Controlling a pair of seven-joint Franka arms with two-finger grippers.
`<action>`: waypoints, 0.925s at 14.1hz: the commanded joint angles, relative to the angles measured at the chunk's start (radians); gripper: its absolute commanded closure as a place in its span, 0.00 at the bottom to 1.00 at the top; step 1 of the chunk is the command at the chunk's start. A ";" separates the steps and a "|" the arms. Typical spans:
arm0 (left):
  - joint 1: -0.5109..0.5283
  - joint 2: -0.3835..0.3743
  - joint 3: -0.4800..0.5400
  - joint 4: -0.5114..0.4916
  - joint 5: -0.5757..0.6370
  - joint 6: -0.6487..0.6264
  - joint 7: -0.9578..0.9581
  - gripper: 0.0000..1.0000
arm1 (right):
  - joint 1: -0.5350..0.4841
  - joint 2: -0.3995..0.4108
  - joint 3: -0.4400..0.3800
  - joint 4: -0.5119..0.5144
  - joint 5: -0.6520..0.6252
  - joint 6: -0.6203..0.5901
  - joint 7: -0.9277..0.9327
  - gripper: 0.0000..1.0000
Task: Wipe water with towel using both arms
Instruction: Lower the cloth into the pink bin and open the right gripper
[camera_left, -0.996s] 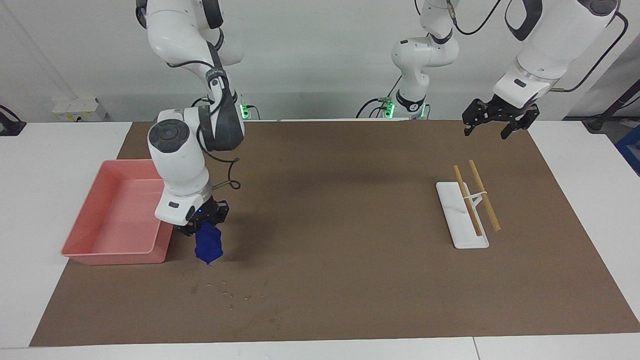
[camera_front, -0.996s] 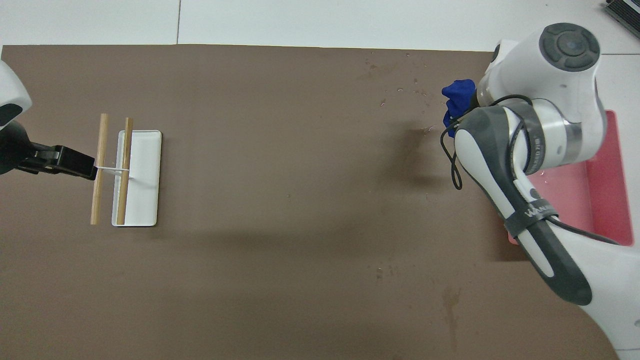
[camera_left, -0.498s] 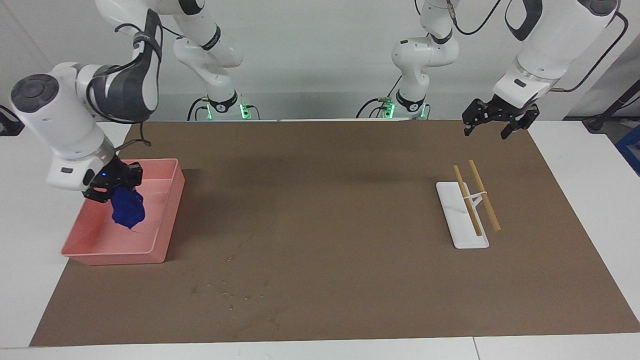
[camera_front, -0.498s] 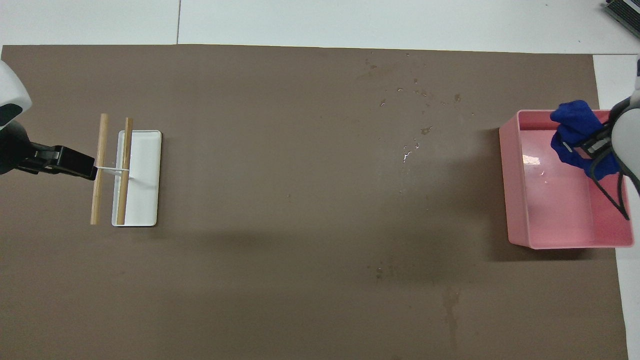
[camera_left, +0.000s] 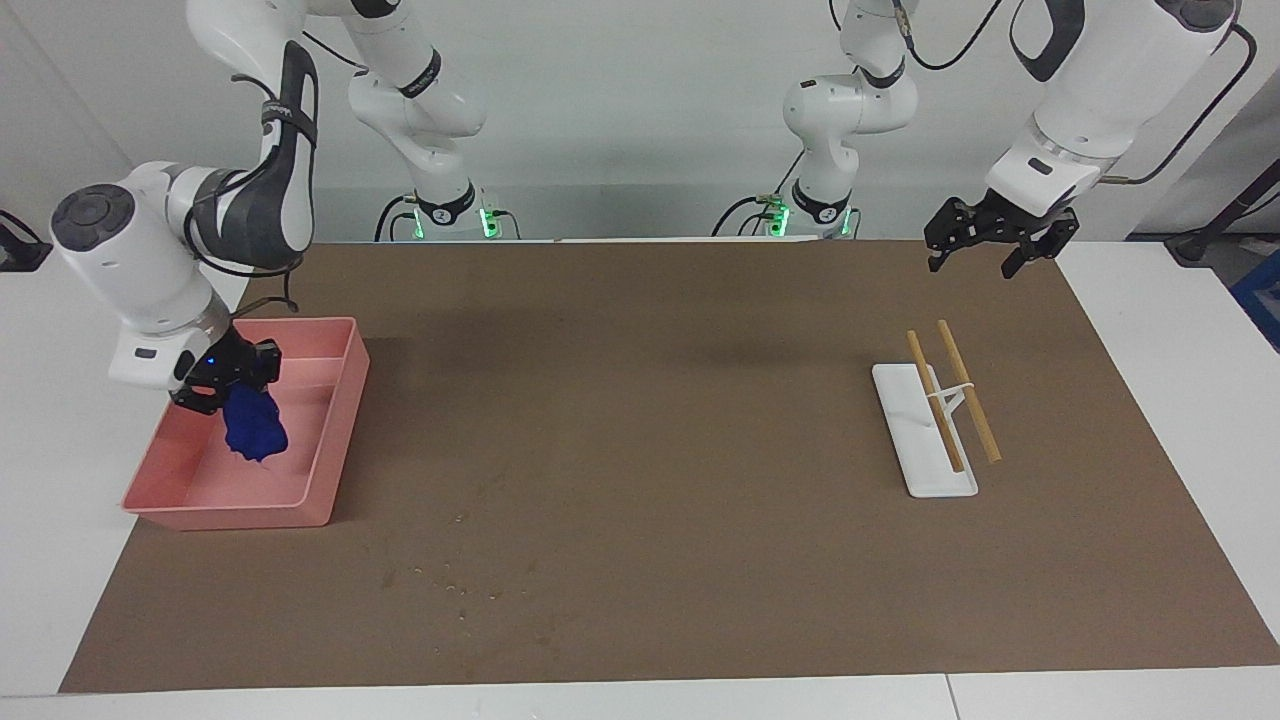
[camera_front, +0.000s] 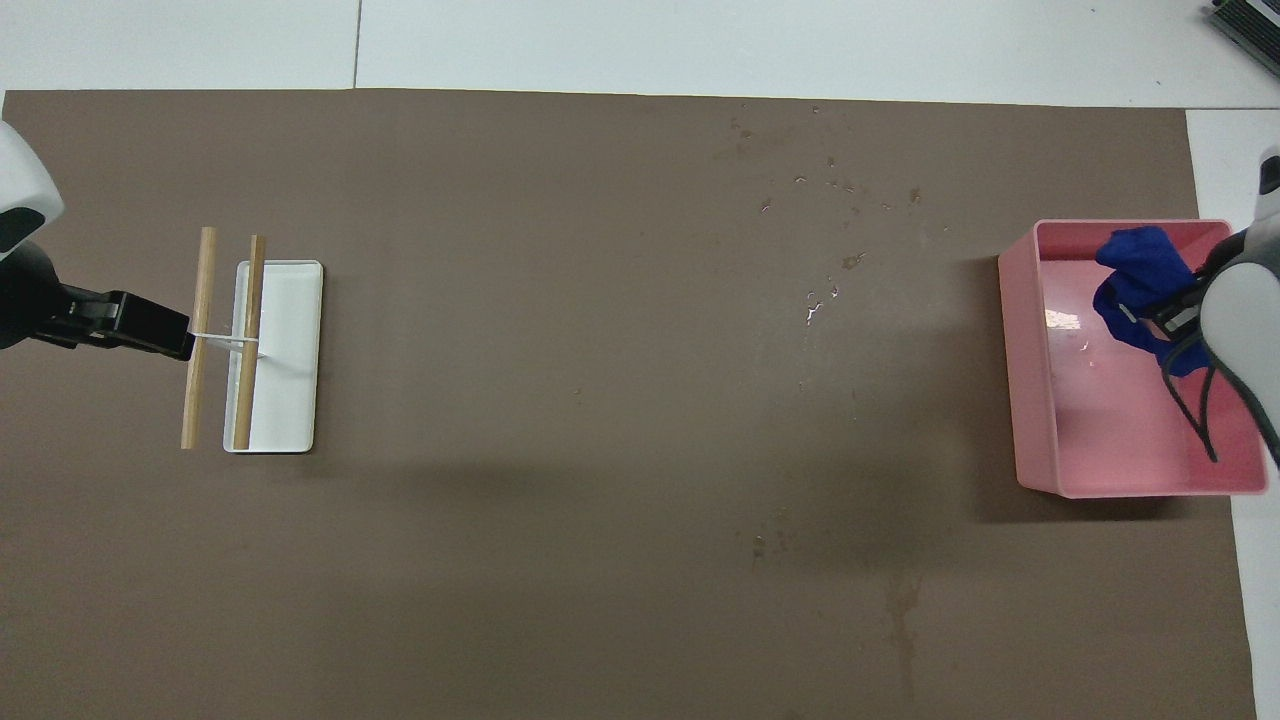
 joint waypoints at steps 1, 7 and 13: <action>0.008 -0.022 -0.006 -0.018 0.014 -0.007 0.008 0.00 | -0.021 -0.047 0.016 -0.020 0.000 0.006 -0.069 0.00; 0.008 -0.024 -0.006 -0.018 0.014 -0.007 0.008 0.00 | 0.080 -0.192 0.026 0.082 0.116 -0.222 0.075 0.00; 0.008 -0.024 -0.006 -0.018 0.014 -0.007 0.008 0.00 | 0.270 -0.278 0.026 0.198 0.167 -0.509 0.677 0.00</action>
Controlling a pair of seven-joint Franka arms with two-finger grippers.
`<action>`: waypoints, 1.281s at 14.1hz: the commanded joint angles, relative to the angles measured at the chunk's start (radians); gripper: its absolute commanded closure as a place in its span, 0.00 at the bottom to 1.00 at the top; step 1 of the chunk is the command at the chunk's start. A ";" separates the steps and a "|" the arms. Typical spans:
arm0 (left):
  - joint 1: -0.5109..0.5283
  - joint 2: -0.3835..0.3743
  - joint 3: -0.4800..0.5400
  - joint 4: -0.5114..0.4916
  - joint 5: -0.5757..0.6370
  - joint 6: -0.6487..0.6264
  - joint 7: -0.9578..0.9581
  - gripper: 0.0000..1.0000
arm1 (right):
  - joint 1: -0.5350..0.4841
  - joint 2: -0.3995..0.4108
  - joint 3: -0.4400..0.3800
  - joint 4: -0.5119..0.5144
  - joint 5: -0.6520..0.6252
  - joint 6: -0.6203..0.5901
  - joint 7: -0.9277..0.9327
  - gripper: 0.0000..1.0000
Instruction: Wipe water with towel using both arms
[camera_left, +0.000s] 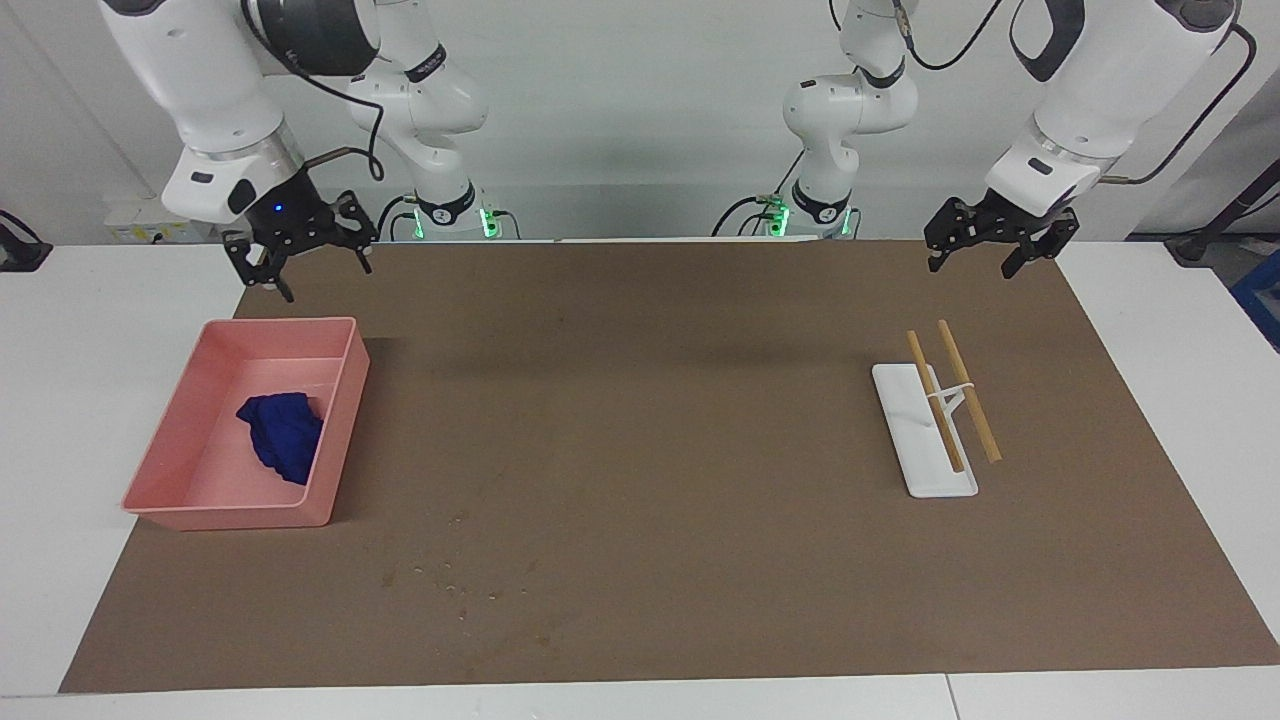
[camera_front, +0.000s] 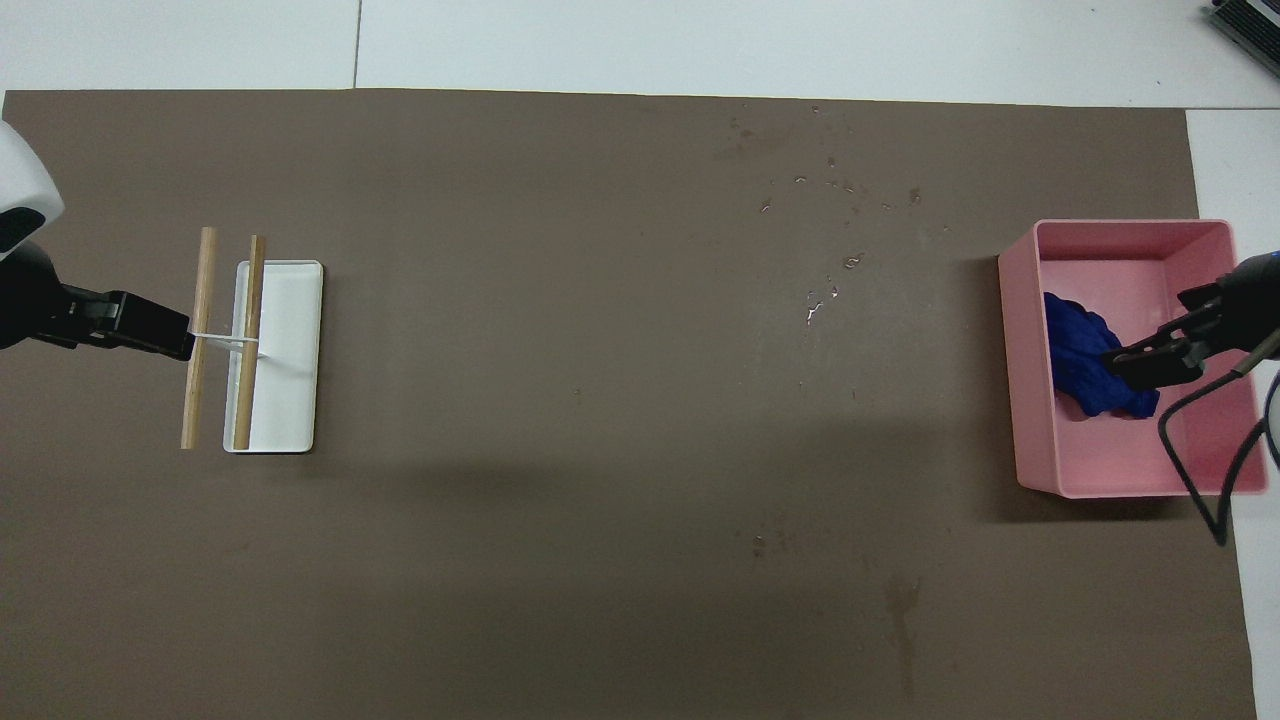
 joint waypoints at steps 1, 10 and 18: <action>0.008 -0.022 -0.006 -0.018 0.014 -0.007 0.008 0.00 | 0.032 -0.034 -0.004 -0.005 0.051 -0.065 0.200 0.00; 0.008 -0.022 -0.006 -0.018 0.014 -0.007 0.008 0.00 | 0.052 0.069 -0.002 0.112 0.041 0.011 0.233 0.00; 0.008 -0.022 -0.006 -0.018 0.014 -0.007 0.008 0.00 | 0.033 0.026 0.001 -0.019 -0.053 0.097 0.240 0.00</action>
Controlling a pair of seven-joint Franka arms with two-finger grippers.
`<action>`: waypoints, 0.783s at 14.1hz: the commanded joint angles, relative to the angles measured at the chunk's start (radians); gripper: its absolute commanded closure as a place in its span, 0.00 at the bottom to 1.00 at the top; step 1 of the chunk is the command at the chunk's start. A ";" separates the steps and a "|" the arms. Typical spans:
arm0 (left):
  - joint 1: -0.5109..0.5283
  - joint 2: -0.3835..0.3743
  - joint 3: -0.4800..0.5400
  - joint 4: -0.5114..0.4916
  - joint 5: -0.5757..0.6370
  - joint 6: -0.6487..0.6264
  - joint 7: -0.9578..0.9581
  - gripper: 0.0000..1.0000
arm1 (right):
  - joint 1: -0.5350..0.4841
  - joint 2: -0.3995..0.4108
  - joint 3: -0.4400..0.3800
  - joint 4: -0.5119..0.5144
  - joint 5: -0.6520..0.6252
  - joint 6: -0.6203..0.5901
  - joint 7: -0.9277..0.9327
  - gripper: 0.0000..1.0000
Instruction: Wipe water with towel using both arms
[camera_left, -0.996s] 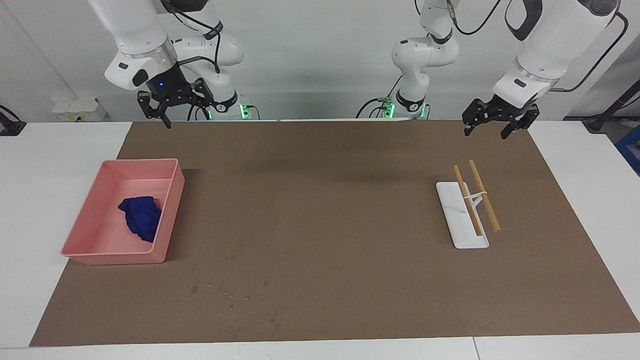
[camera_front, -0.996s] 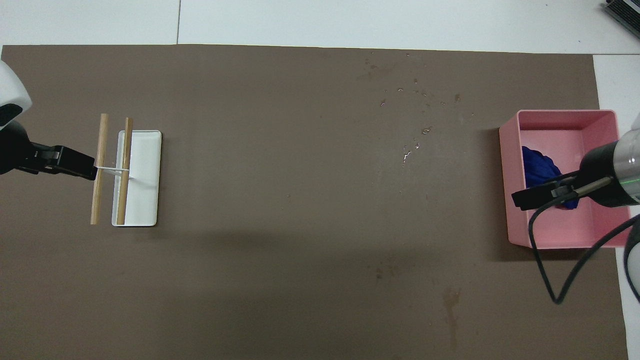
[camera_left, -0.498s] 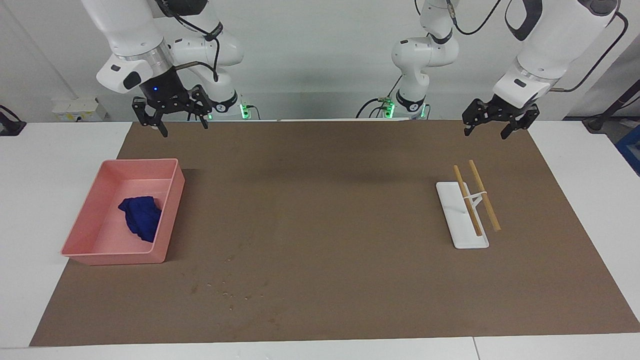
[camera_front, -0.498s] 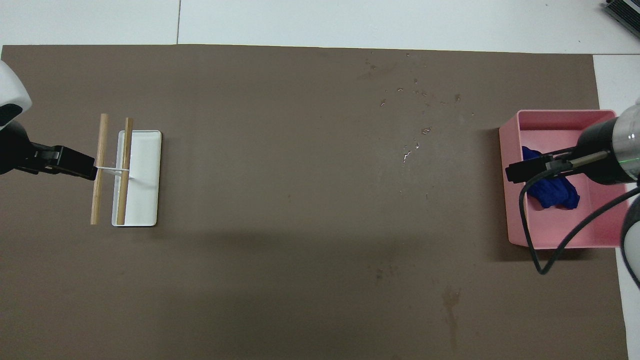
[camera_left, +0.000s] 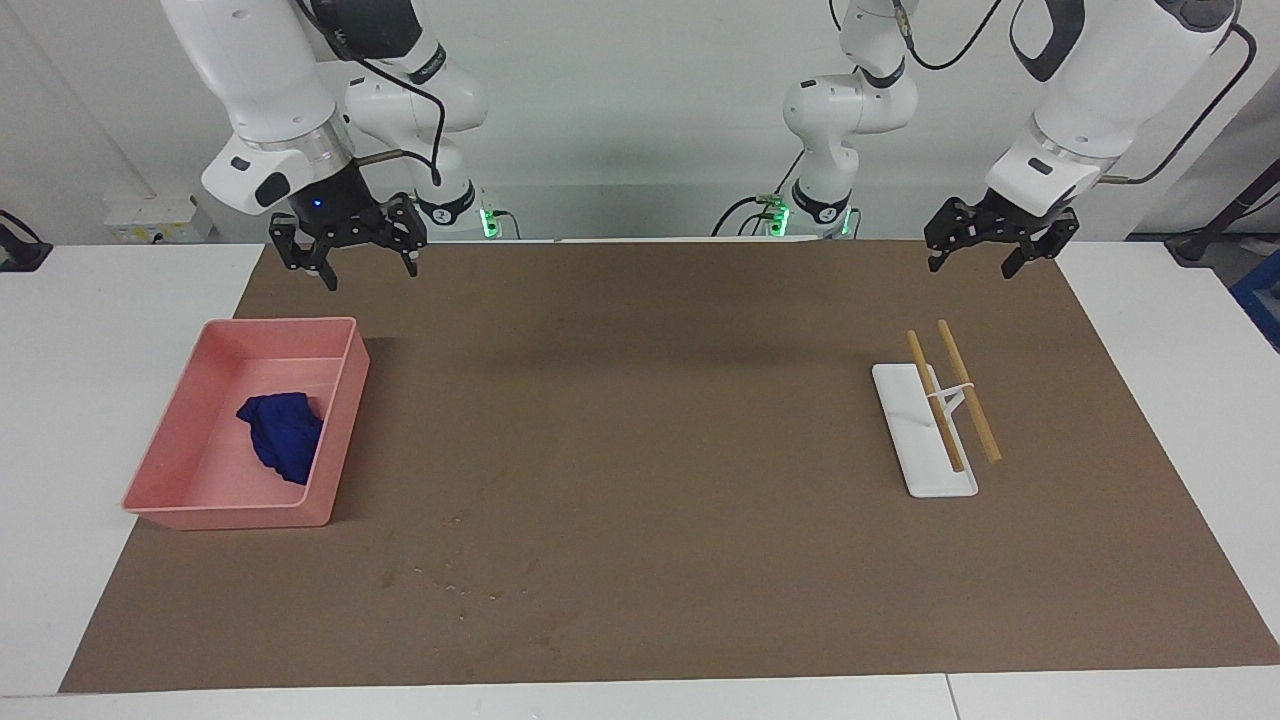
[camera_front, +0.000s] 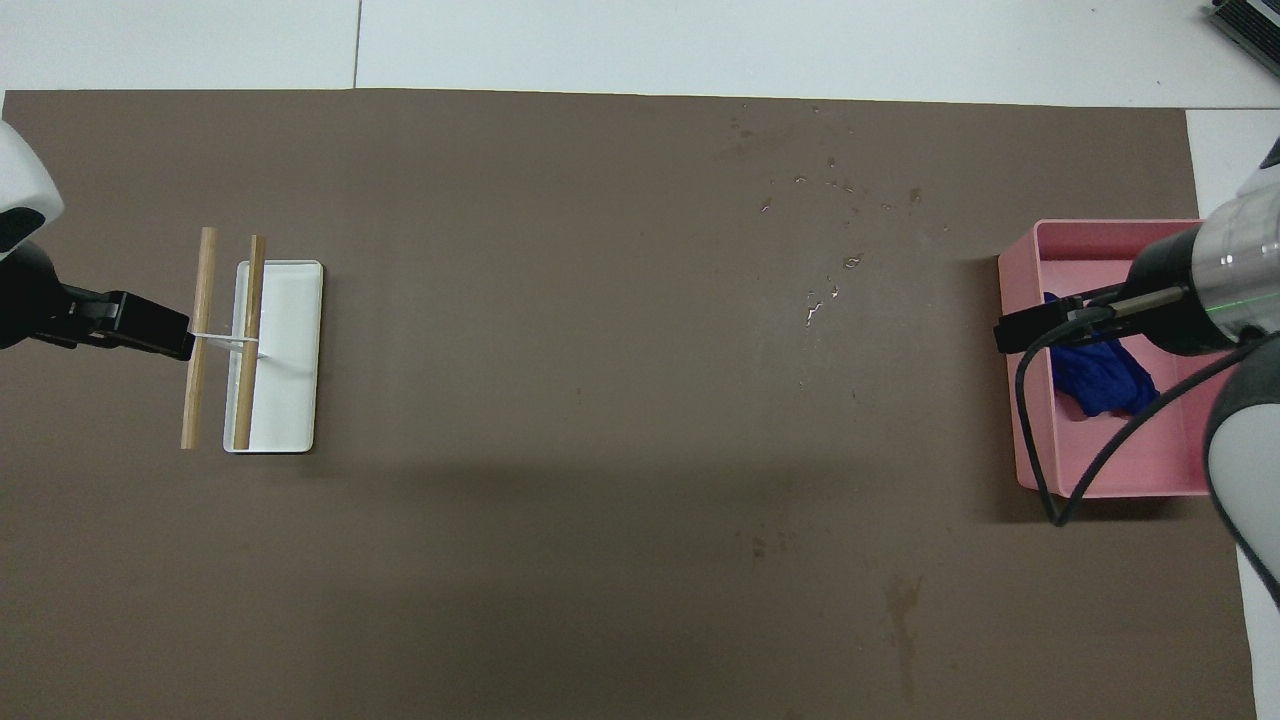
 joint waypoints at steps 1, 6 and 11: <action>0.008 -0.022 -0.006 -0.018 0.014 -0.007 0.008 0.00 | -0.016 -0.042 0.011 -0.071 -0.018 0.063 -0.005 0.00; 0.008 -0.022 -0.006 -0.018 0.014 -0.007 0.008 0.00 | -0.078 -0.039 0.071 -0.062 -0.011 0.057 0.059 0.00; 0.008 -0.022 -0.006 -0.018 0.014 -0.007 0.008 0.00 | -0.085 -0.002 0.070 -0.004 0.054 -0.026 0.142 0.00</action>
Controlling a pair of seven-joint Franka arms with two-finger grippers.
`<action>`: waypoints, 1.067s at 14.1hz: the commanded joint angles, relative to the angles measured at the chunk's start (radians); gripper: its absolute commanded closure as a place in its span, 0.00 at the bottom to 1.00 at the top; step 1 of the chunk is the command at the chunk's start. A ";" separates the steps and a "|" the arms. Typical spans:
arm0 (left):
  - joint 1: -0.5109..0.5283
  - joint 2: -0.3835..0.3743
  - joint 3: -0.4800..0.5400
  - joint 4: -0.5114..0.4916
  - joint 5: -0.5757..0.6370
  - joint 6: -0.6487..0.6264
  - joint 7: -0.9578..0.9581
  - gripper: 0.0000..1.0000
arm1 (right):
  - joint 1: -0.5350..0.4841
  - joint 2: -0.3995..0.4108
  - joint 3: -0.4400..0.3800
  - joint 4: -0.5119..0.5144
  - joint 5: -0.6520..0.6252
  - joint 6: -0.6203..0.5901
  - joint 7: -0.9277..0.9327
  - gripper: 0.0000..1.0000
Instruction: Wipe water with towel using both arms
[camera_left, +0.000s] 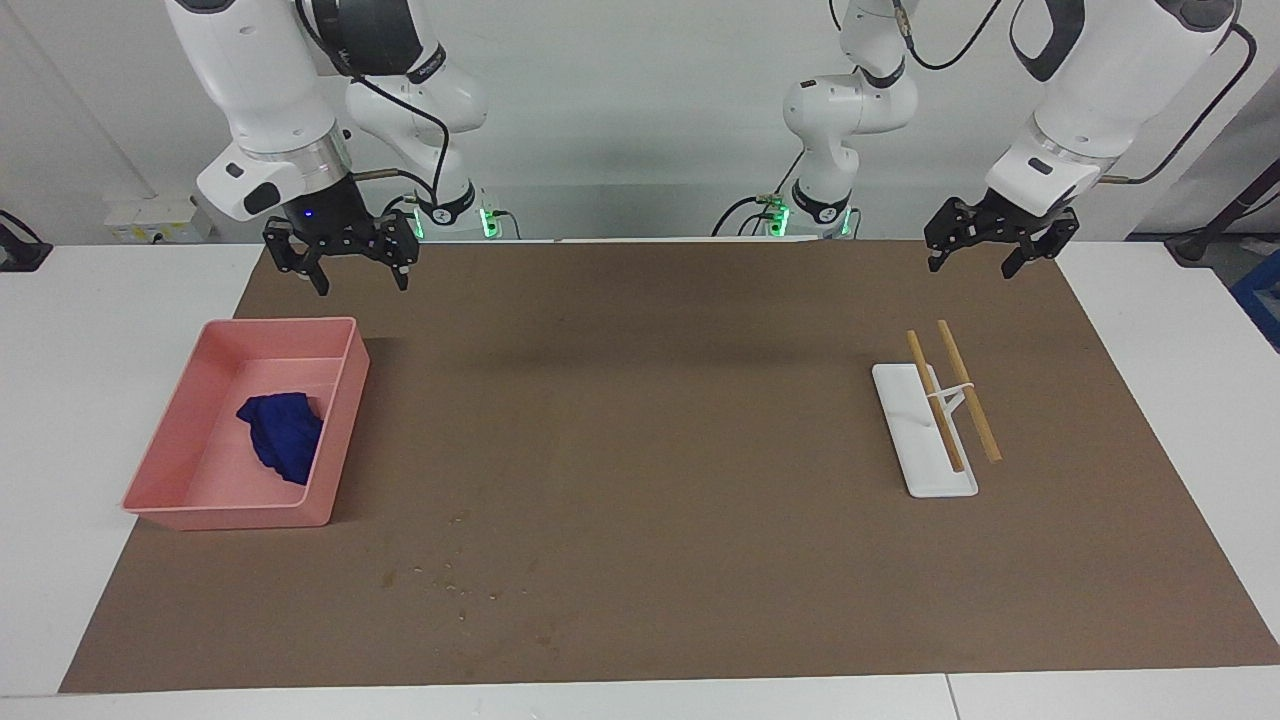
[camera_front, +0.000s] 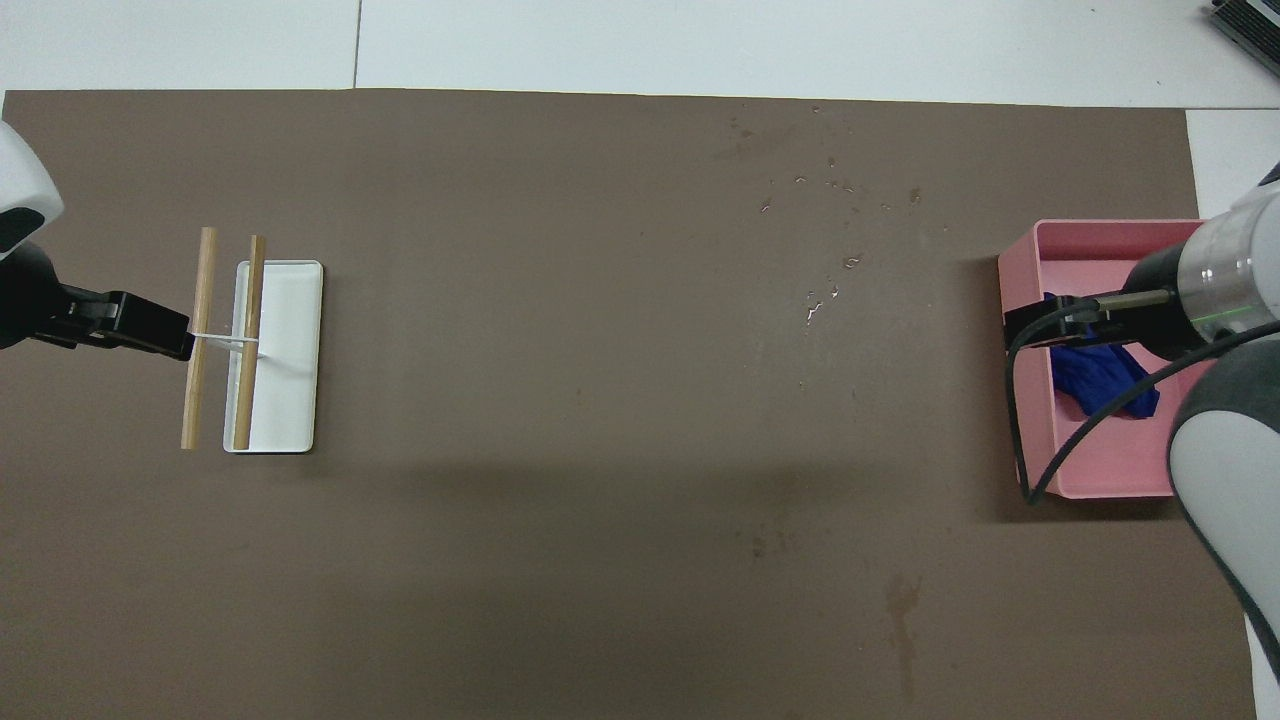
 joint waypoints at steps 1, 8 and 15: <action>0.008 -0.022 -0.006 -0.018 0.014 -0.007 0.008 0.00 | -0.024 0.013 0.008 0.028 0.030 -0.035 0.016 0.00; 0.008 -0.022 -0.006 -0.018 0.014 -0.007 0.008 0.00 | -0.015 0.012 0.003 0.025 0.029 -0.030 0.012 0.00; 0.008 -0.022 -0.006 -0.018 0.014 -0.007 0.008 0.00 | 0.003 0.010 -0.018 0.025 0.029 -0.027 -0.048 0.00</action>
